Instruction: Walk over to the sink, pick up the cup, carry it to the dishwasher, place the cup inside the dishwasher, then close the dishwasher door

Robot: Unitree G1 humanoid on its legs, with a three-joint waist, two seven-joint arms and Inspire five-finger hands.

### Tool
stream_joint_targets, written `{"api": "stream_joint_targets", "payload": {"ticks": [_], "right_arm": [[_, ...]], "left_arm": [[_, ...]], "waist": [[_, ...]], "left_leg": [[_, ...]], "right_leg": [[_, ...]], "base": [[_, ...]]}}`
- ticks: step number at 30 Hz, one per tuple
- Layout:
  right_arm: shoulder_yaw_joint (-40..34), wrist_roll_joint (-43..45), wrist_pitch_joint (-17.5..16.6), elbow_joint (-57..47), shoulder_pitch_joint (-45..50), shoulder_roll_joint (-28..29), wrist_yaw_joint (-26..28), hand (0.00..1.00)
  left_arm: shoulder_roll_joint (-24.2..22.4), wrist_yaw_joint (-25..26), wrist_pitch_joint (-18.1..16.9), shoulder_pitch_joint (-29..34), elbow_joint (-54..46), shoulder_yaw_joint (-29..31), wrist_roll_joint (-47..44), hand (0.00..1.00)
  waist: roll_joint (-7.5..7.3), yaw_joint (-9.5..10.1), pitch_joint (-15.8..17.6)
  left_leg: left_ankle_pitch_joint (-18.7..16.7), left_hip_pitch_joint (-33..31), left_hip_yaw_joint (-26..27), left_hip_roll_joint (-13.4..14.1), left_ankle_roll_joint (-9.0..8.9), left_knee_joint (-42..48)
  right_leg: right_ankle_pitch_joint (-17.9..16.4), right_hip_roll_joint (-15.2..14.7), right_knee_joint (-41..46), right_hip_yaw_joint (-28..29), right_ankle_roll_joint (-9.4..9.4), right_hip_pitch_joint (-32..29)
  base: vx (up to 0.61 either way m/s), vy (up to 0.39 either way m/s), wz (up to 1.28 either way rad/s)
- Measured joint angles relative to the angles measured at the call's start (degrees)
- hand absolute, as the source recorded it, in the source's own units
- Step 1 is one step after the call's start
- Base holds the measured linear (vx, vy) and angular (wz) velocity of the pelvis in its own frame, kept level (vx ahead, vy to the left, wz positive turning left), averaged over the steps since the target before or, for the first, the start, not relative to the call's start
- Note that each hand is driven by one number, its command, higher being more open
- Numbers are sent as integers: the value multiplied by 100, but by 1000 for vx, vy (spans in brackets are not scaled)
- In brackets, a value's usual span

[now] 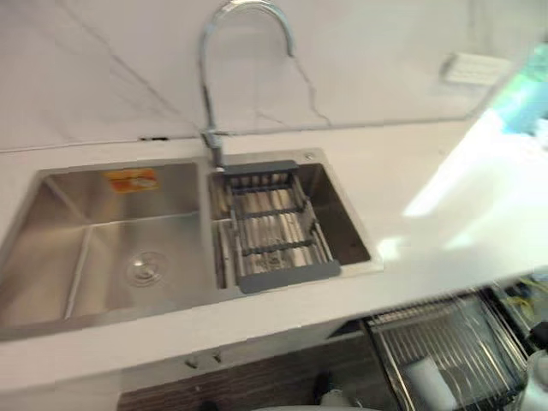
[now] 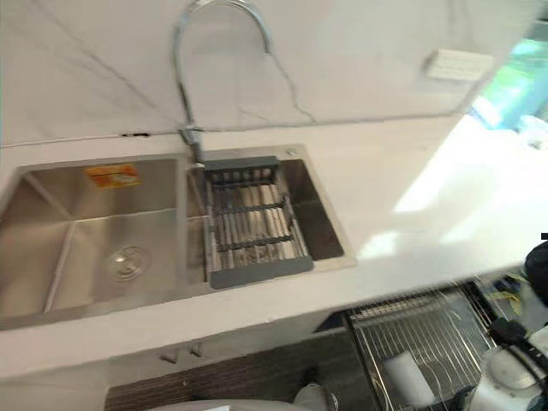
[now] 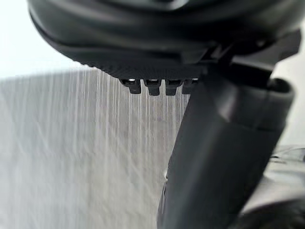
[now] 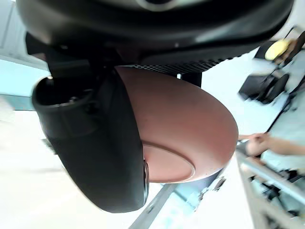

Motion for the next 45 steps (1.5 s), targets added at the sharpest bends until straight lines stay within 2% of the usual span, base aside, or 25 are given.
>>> {"api": "stream_joint_targets", "payload": {"ticks": [1,2,3,4,5,6,8,10,11,13,15,17,20,23,24,25,27,29,31,33,35,36,37,40,45], "right_arm": [[22,0,-30,24,72,40,-3,0],[69,-1,-170,284,67,38,-24,0],[136,-1,-302,509,-5,41,-92,0],[133,-1,-387,611,-26,54,-118,0],[123,-2,-516,824,-22,48,-195,0],[142,-4,-628,976,-41,44,-223,0],[343,-18,-738,1082,-276,-84,-208,0],[656,-32,-819,1141,-478,-190,-111,0],[831,-60,-846,1208,-576,-212,9,0],[1053,-153,-837,1260,-538,-231,289,0],[1192,-313,-837,1259,-537,-247,518,0],[1246,-444,-838,1258,-536,-311,645,0],[1255,-705,-803,1266,-536,-370,807,0],[1371,-878,-571,1470,-559,-481,862,0],[1479,-980,-419,1595,-583,-520,868,0],[1556,-991,-341,1663,-591,-559,875,0],[1955,-1118,-60,2078,-854,-740,908,0],[2130,-1206,52,2378,-1031,-779,932,0],[2162,-1212,208,2964,-1331,-952,930,0],[2160,-1180,367,3470,-1614,-1246,919,0],[2220,-1135,512,3841,-2088,-1565,855,0],[2244,-1139,533,3912,-2221,-1625,822,0],[2429,-1139,577,4137,-2688,-1834,730,0],[2635,-1136,603,4475,-3307,-2210,550,0],[3089,-1141,612,5037,-4127,-2868,435,0]], "left_arm": [[93,13,15,-24,69,74,-5,100],[103,45,89,-135,200,170,-27,100],[55,48,85,-113,278,230,-64,100],[66,44,75,-133,344,292,-124,100],[64,55,59,-143,341,318,-191,100],[62,65,33,-129,332,384,-329,100],[8,78,-59,-178,298,402,-468,100],[-58,114,-144,-214,295,401,-574,100],[-116,131,-199,-250,299,405,-718,100],[-221,225,-223,-221,299,486,-1044,100],[-255,241,-233,-189,276,509,-1204,100],[-296,234,-292,-148,252,616,-1225,100],[-406,218,-493,-52,233,709,-1223,100],[-472,217,-585,-5,172,712,-1215,100],[-504,214,-587,21,86,707,-1145,100],[-525,212,-599,30,49,708,-1069,100],[-706,231,-865,46,-133,707,-617,100],[-754,262,-991,67,-243,663,-239,100],[-663,286,-945,-37,-291,366,30,100],[-707,253,-880,-99,-313,353,24,100],[-799,478,-886,-283,-442,354,333,100],[-802,532,-885,-368,-460,353,498,100],[-773,590,-865,-549,-568,351,921,100],[-711,507,-806,-790,-676,278,1141,100],[-593,439,-808,-1045,-820,-9,1139,100]], "waist": [[-158,-53,35],[-176,-80,60],[-88,-43,35],[-91,-39,41],[-104,-86,33],[-141,-72,11],[-90,41,31],[46,148,63],[188,185,157],[295,221,173],[329,251,178],[342,231,209],[422,139,283],[509,151,348],[555,188,385],[577,207,398],[711,479,503],[889,555,530],[932,542,603],[1073,605,610],[1233,608,802],[1232,607,894],[1234,614,1175],[1271,628,1564],[1366,760,1949]], "left_leg": [[-53,55,64,-56,-18,77],[-111,69,224,82,11,189],[-126,19,456,261,88,206],[-156,-22,568,323,92,297],[-226,-102,568,412,148,567],[-329,-183,558,474,195,923],[-574,-334,685,699,166,1538],[-685,-432,837,946,89,1834],[-782,-494,859,1232,61,2130],[-792,-489,839,1456,-28,2253],[-704,-481,803,1496,-130,2110],[-542,-465,771,1529,-138,2045],[-480,-458,686,1680,-112,2190],[-472,-486,582,1724,-127,2278],[-526,-479,471,1690,-89,2273],[-580,-497,333,1649,-164,2265],[-882,-641,-783,1183,-269,2199],[-935,-703,-1001,1059,-260,2120],[-962,-766,-1150,956,-247,2160],[-963,-932,-1280,842,-244,2094],[-849,-1170,-1507,706,-75,2087],[-824,-1215,-1529,679,-42,2084],[-803,-1378,-1705,613,-13,2075],[-739,-1589,-1892,462,67,1995],[-624,-1784,-2217,137,167,1730]], "right_leg": [[406,-97,103,-55,82,15],[918,23,47,51,543,-73],[1280,329,-401,350,648,-112],[783,256,136,396,601,-206],[-195,70,1299,444,509,-217],[-573,-8,1697,473,678,-13],[-590,174,1223,428,748,116],[-562,527,206,437,1008,427],[-473,748,-58,458,1016,485],[-307,1046,-482,482,905,624],[-252,1254,-834,483,809,707],[-65,1338,-991,429,698,782],[107,1499,-1217,363,652,962],[186,1559,-1365,294,652,1093],[196,1553,-1424,275,660,1125],[198,1545,-1429,288,663,1130],[190,1528,-1470,626,652,1103],[233,1541,-1447,759,634,1084],[243,1447,-1353,753,603,948],[261,1421,-1410,764,628,820],[429,1388,-1420,760,659,610],[472,1382,-1445,753,639,579],[568,1373,-1445,749,602,418],[621,1275,-1402,717,631,199],[687,1065,-1288,731,708,-125]], "base": [[-18,-58,-84],[-39,-63,-108],[-60,-72,-115],[-35,-67,-80],[34,-117,-29],[42,-106,-18],[-26,-147,-57],[-133,-150,-63],[-175,-76,-30],[-205,-76,-26],[-138,-131,-34],[-32,-79,-22],[-1,-37,3],[8,18,13],[-26,75,17],[-45,150,-7],[-28,152,-61],[14,128,-42],[26,132,-2],[49,69,-6],[65,75,0],[53,82,-6],[34,68,-4],[15,108,7],[23,119,4]]}}
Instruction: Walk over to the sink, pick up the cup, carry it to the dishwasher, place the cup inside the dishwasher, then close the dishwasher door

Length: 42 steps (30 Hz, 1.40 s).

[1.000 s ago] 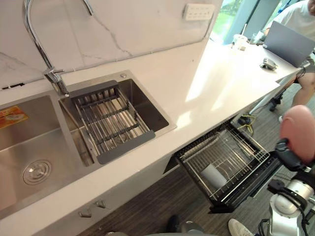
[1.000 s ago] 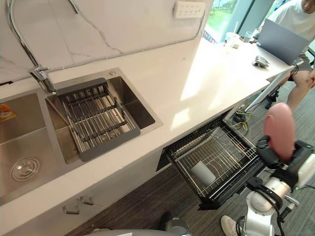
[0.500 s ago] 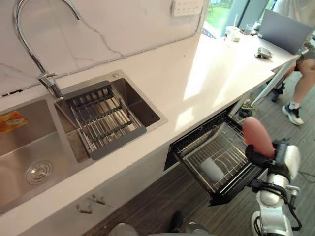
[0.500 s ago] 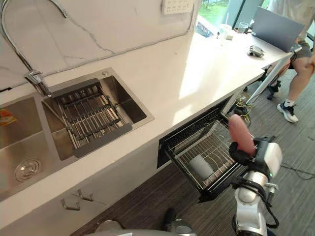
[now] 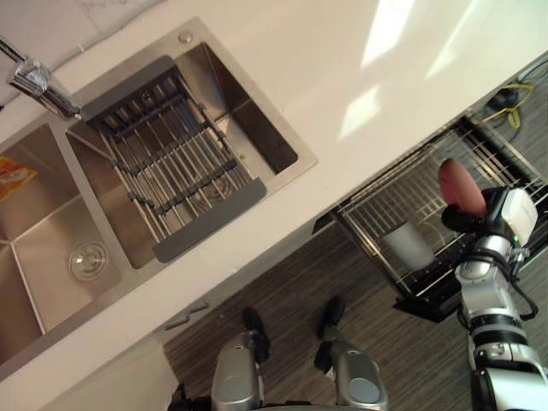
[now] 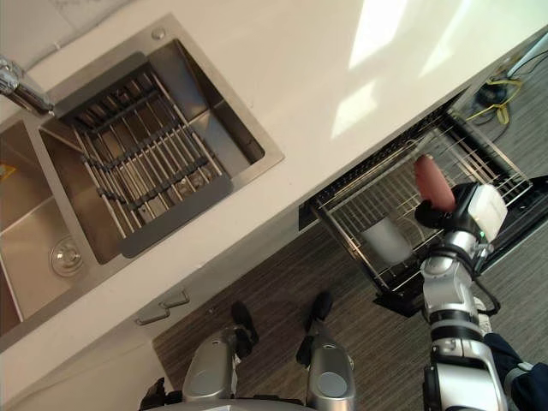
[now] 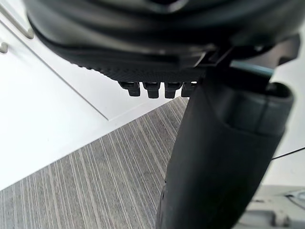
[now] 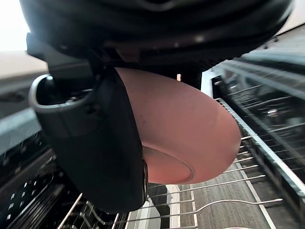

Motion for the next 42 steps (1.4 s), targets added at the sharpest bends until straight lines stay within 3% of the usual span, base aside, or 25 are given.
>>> {"api": "stream_joint_targets", "payload": {"ticks": [8,9,16,22,25,28,32,35,38,42], "right_arm": [[704,-351,124,646,-743,-776,159,0],[815,-445,184,780,-813,-845,179,100],[1104,-575,579,1269,-1125,-923,86,100],[1155,-581,565,1272,-1075,-923,176,100],[1129,-464,413,1206,-906,-923,192,100],[864,74,220,489,-279,-833,219,100],[-3,823,28,-900,629,-107,206,100],[-403,1205,-31,-2017,1174,483,199,100],[-777,1580,-87,-2781,1501,877,202,100],[-1566,2894,-480,-3215,1765,1209,205,100]], "left_arm": [[147,-64,87,-309,77,-179,-892,100],[158,-5,76,-392,147,-168,-1101,100],[275,-38,-270,-911,143,-64,-1379,100],[468,-160,-281,-996,177,-55,-1379,100],[481,-526,-165,-996,215,-55,-1495,100],[479,-844,29,-986,237,-3,-1595,100],[507,-955,216,-888,259,79,-1468,100],[555,-955,313,-822,299,281,-1362,100],[605,-937,360,-756,408,408,-1123,100],[595,-791,375,-510,460,487,-1123,100]], "waist": [[33,180,150],[51,205,166],[108,326,209],[81,321,248],[55,299,263],[18,237,286],[-89,66,288],[-269,-49,208],[-408,-108,60],[-513,-195,-320]], "left_leg": [[107,-581,-490,-352,119,-80],[136,-684,-548,-394,144,-80],[225,-1007,-776,-579,229,-79],[223,-1004,-868,-588,231,-84],[222,-877,-852,-583,229,-143],[227,-602,-850,-581,217,-247],[212,-88,-806,-564,175,-414],[146,143,-659,-500,111,-468],[13,414,-473,-399,54,-425],[-407,689,-250,-112,-34,53]], "right_leg": [[34,-338,303,-69,67,-623],[41,-385,334,-123,76,-701],[84,-567,395,-305,133,-903],[81,-584,461,-229,132,-970],[41,-595,542,-156,133,-936],[-92,-620,688,-146,148,-763],[-215,-604,740,-113,182,-371],[-236,-521,670,9,192,-224],[-228,-392,526,175,198,-8],[-205,-112,213,371,214,448]], "base": [[-14,104,12],[-36,90,28],[3,71,19],[43,36,-6],[28,20,-8],[20,15,-1],[45,10,-5],[52,-5,-25],[68,-16,-34],[115,-14,-35]]}}
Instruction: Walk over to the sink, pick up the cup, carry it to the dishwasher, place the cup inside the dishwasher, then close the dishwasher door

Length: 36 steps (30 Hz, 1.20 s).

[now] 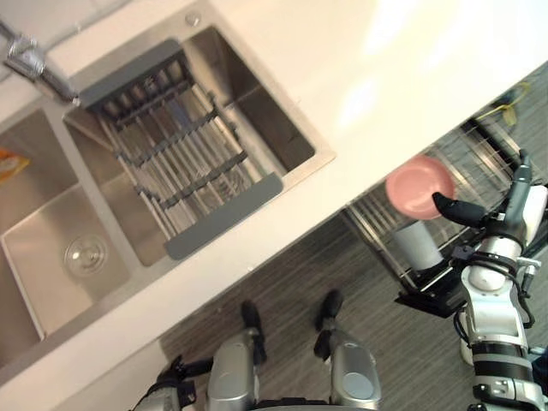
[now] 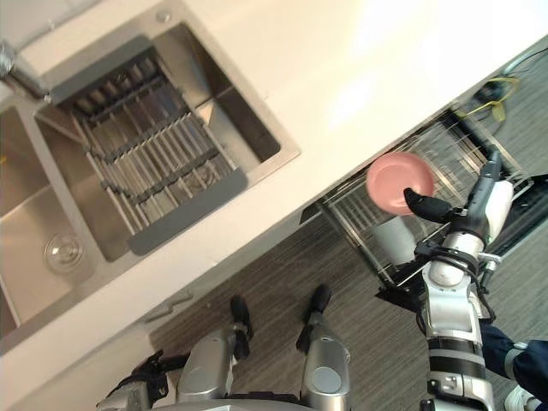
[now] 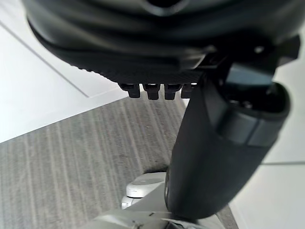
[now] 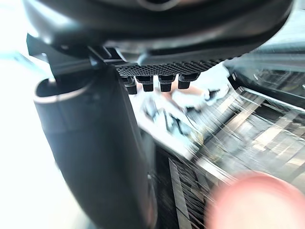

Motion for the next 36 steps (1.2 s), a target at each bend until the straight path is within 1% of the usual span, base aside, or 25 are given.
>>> {"api": "stream_joint_targets", "payload": {"ticks": [1,2,3,4,6,7,8,9,10,11,13,14,16,18,20,21,24,25,28,31,32,34,36], "right_arm": [[-332,419,-94,73,130,12,-27,100],[-410,548,-120,99,157,12,-26,100],[-718,986,-234,292,250,14,27,100],[-890,1260,-289,440,279,14,100,100],[-1603,2553,-429,1209,439,26,636,100],[-1712,2800,-447,1385,509,39,770,100],[-1852,3140,-474,1656,652,147,1062,100],[-1922,3351,-520,1897,776,309,1323,100],[-1923,3446,-522,2019,823,404,1465,100],[-1909,3704,-526,2295,924,689,1757,100],[-1818,4026,-524,2538,1018,998,2006,100],[-1701,4223,-524,2706,1059,1237,2168,100],[-1346,4467,-525,2929,1118,1477,2319,100],[-854,4632,-537,3112,1131,1719,2433,100],[-772,4697,-694,3187,1195,1783,2419,100],[-650,4729,-793,3209,1208,1809,2418,100],[-446,4766,-984,3327,1203,1751,2413,100],[-286,4777,-1041,3435,1188,1693,2410,100],[-129,4919,-1096,3467,1170,1685,2410,100],[-32,5300,-1152,3559,1004,1647,2415,100],[-19,5441,-1150,3561,948,1640,2420,100],[61,5546,-1144,3560,840,1623,2449,100],[85,5752,-1065,3561,680,1545,2449,100]], "left_arm": [[-21,67,7,55,0,0,-6,100],[-25,83,8,65,0,0,-7,100],[-28,129,5,96,-1,4,-39,100],[-34,177,8,96,0,5,-73,100],[-135,247,26,108,1,6,-134,100],[-179,302,91,103,47,52,-173,100],[-256,308,74,136,151,153,-233,100],[-292,315,58,137,179,179,-234,100],[-307,323,57,138,187,180,-234,100],[-334,327,47,132,194,168,-232,100],[-345,327,42,132,201,148,-230,100],[-364,328,41,133,241,149,-231,100],[-405,328,13,133,295,149,-230,100],[-468,328,-36,133,379,147,-230,100],[-501,328,-78,143,378,148,-231,100],[-506,328,-140,172,383,176,-233,100],[-519,326,-208,178,387,178,-226,100],[-529,323,-266,184,412,175,-221,100],[-536,291,-334,199,429,175,-220,100],[-545,254,-436,216,421,173,-117,100],[-544,207,-471,223,425,174,-117,100],[-546,166,-486,235,423,175,-104,100],[-549,156,-545,244,424,178,4,100]], "waist": [[1,-23,-128],[-2,-33,-158],[-2,-86,-295],[-7,-116,-339],[-6,-147,-628],[3,-153,-700],[39,-177,-802],[52,-234,-817],[62,-266,-826],[92,-287,-862],[122,-279,-903],[157,-270,-942],[223,-242,-992],[324,-175,-1055],[346,-95,-1069],[347,-82,-1069],[346,-8,-1069],[348,49,-1070],[351,77,-1071],[366,172,-1067],[382,218,-1067],[434,224,-1063],[503,282,-1062]], "left_leg": [[-130,77,23,91,-28,153],[-145,86,28,103,-34,173],[-200,113,34,146,-70,223],[-216,151,34,163,-91,249],[-250,321,64,196,-140,296],[-265,357,74,206,-158,296],[-289,416,97,231,-184,288],[-293,465,106,242,-190,263],[-293,477,105,245,-191,246],[-294,492,115,247,-197,158],[-274,489,126,244,-222,127],[-245,491,125,235,-230,77],[-194,497,98,209,-259,-44],[3,521,96,177,-276,-312],[153,527,93,165,-306,-478],[308,528,79,158,-315,-618],[415,552,-3,133,-297,-722],[439,553,-89,127,-309,-724],[499,540,-229,98,-312,-769],[614,529,-369,51,-307,-872],[640,523,-425,44,-307,-898],[660,489,-561,28,-319,-907],[669,438,-646,18,-354,-908]], "right_leg": [[3,85,-113,17,4,164],[4,98,-137,20,6,190],[11,133,-210,12,13,267],[14,134,-257,5,15,339],[11,169,-382,3,19,578],[11,181,-412,5,20,620],[6,204,-417,3,25,658],[1,213,-418,0,23,703],[-3,217,-420,-10,22,714],[-9,224,-437,-24,16,713],[-49,224,-450,-40,15,713],[-48,220,-451,-76,12,712],[-44,198,-451,-195,7,709],[-38,166,-451,-367,9,707],[-46,149,-449,-501,4,712],[-34,141,-428,-625,-27,721],[-33,135,-423,-724,-30,760],[-43,134,-423,-824,-25,819],[-61,121,-424,-959,-22,871],[-69,100,-430,-1112,-20,917],[-80,100,-437,-1163,-17,936],[-128,99,-446,-1291,15,986],[-130,103,-441,-1373,14,992]], "base": [[120,-5,-23],[80,8,-10],[52,8,-3],[83,48,-3],[80,53,-4],[46,31,-8],[17,42,-7],[-9,43,-4],[-78,51,2],[-99,41,4],[-92,28,3],[-77,19,9],[-49,16,17],[-1,12,35],[23,23,42],[41,33,41],[40,32,26],[28,32,25],[6,32,27],[-17,35,28],[-41,32,30],[-39,30,30],[-16,21,20]]}}
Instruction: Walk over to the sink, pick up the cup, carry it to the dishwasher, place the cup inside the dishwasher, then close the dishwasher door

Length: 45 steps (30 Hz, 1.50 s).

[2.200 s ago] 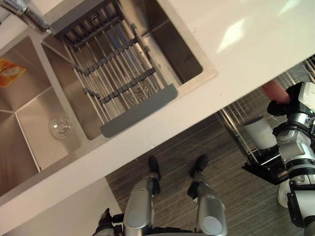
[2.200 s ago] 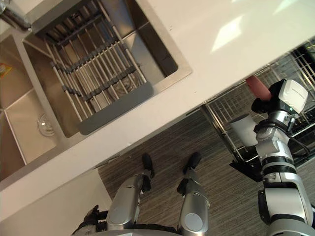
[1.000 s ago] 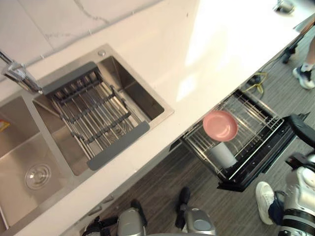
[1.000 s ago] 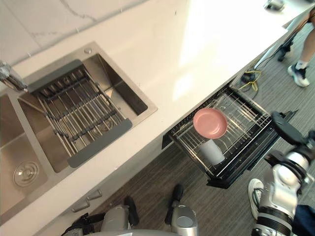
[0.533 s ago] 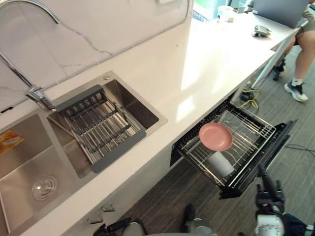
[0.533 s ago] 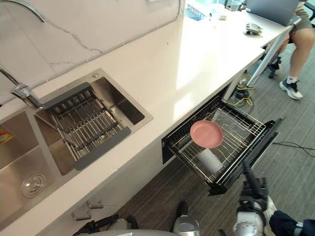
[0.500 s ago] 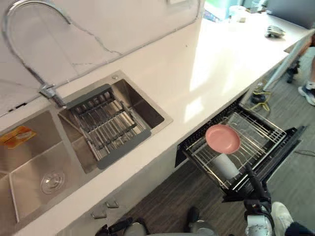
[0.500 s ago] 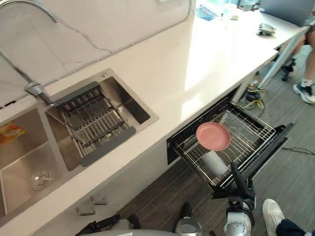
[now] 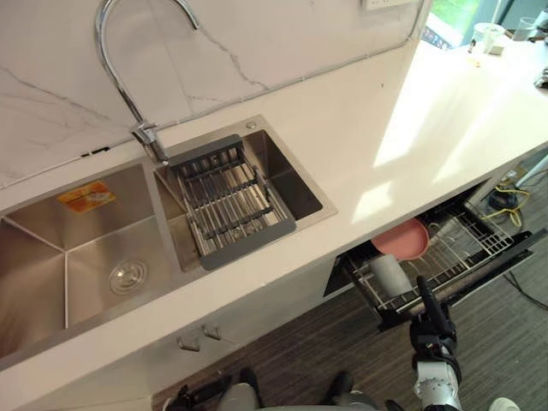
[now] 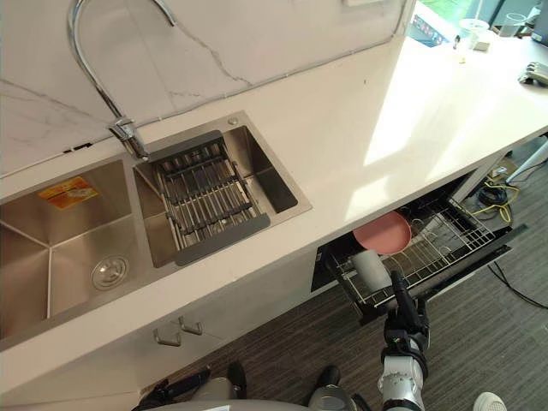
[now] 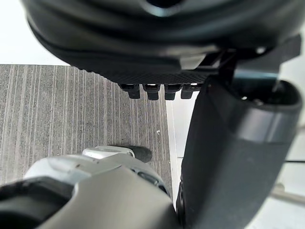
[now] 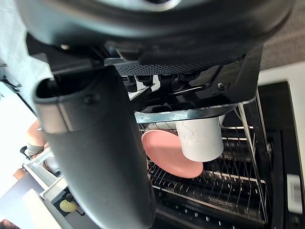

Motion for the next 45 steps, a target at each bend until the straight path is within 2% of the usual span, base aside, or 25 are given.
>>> {"api": "stream_joint_targets", "payload": {"ticks": [3,7,9,10,13,16,20,23,26,29,33,35,37,38,40,41,42,44,45], "right_arm": [[10,315,114,50,-220,-188,0,100],[39,546,154,459,-770,-348,-3,100],[113,607,204,694,-1064,-493,-4,100],[122,720,261,762,-1266,-576,-4,100],[182,755,304,763,-1390,-641,12,100],[359,808,330,781,-1438,-669,355,100],[664,793,357,518,-1443,-681,648,100],[1145,442,391,113,-1220,-689,656,100],[1992,-157,489,22,-534,-709,850,100],[2193,-722,460,476,50,-208,962,100],[2068,-1359,390,893,516,-175,963,100],[1869,-1663,280,947,641,-200,953,100],[1635,-1928,136,990,748,-201,935,100],[1476,-1980,85,1007,795,-192,925,100],[1235,-2022,42,1052,928,-148,927,100],[1120,-2142,8,1121,1078,-146,926,100],[995,-2473,-2,1200,1248,-148,920,100],[867,-3023,-27,1496,1293,-164,877,100],[742,-3297,-24,1701,1272,-120,864,100]], "left_arm": [[1,1,-35,40,11,14,186,100],[22,-3,9,38,-73,82,1105,100],[48,-2,212,42,-10,45,1530,100],[40,-3,421,63,186,39,1780,100],[21,-15,486,203,323,20,1898,100],[3,-150,406,535,480,-62,1825,100],[-11,-236,243,543,514,-63,1434,100],[-17,-187,44,393,453,-112,1719,100],[-29,-2,-28,302,368,-456,1906,100],[-144,161,-8,268,390,-712,1899,100],[-196,275,5,284,420,-748,1895,100],[-110,273,98,306,423,-858,1895,100],[15,235,261,300,454,-964,1887,100],[101,143,341,285,461,-973,1881,100],[253,-63,437,241,462,-1089,1808,100],[343,-233,483,221,458,-1193,1719,100],[376,-446,648,236,453,-1219,1430,100],[381,-706,927,312,458,-1202,655,100],[376,-793,944,371,462,-1184,252,100]], "waist": [[118,106,-10],[158,219,-9],[202,256,13],[252,269,46],[289,354,69],[296,384,88],[353,385,138],[365,371,150],[361,316,144],[358,242,137],[319,203,125],[227,145,73],[118,-6,-3],[39,-103,-16],[-77,-195,-21],[-137,-250,-33],[-151,-252,-97],[-165,-235,-167],[-181,-192,-178]], "left_leg": [[67,-86,-178,-33,31,-6],[211,-164,-362,-66,59,-46],[239,-176,-414,-78,67,-61],[286,-231,-516,-95,63,-88],[337,-251,-599,-99,58,-125],[415,-249,-624,-130,55,-212],[429,-268,-611,-86,31,-326],[431,-304,-513,1,26,-404],[435,-289,-453,98,19,-405],[436,-234,-162,219,8,-401],[392,-71,155,245,-67,-383],[361,65,364,250,-76,-365],[326,155,511,232,-75,-352],[330,119,908,218,-68,-217],[372,35,1595,207,23,35],[393,32,2067,188,180,117],[354,30,2298,172,365,96],[338,37,2241,82,453,-37],[340,40,2220,20,473,-112]], "right_leg": [[1,-3,20,-161,-2,17],[23,-2,22,-348,-34,30],[23,-4,21,-391,-34,41],[21,-1,21,-491,-35,40],[14,11,21,-557,-44,39],[-8,15,17,-594,-26,13],[-42,66,-11,-565,-70,-30],[-55,133,-12,-494,-91,-154],[-94,225,-12,-449,-151,-162],[-127,282,-11,-341,-200,-192],[-105,271,9,-84,-165,-212],[-70,257,18,103,-181,-197],[-86,224,21,120,-150,-127],[-113,153,23,28,-112,-49],[-163,35,39,-143,-40,97],[-231,-46,82,-320,38,221],[-321,-76,134,-462,121,276],[-408,-149,253,-576,211,280],[-487,-252,435,-575,252,221]], "base": [[11,25,27],[8,25,26],[-3,26,19],[-4,26,23],[4,24,21],[-13,32,4],[-87,32,-4],[-80,-3,-11],[-1,-24,-7],[61,-7,-18],[131,52,-33],[164,71,-40],[153,66,-13],[75,60,28],[42,112,50],[29,183,72],[35,172,69],[52,180,41],[65,180,23]]}}
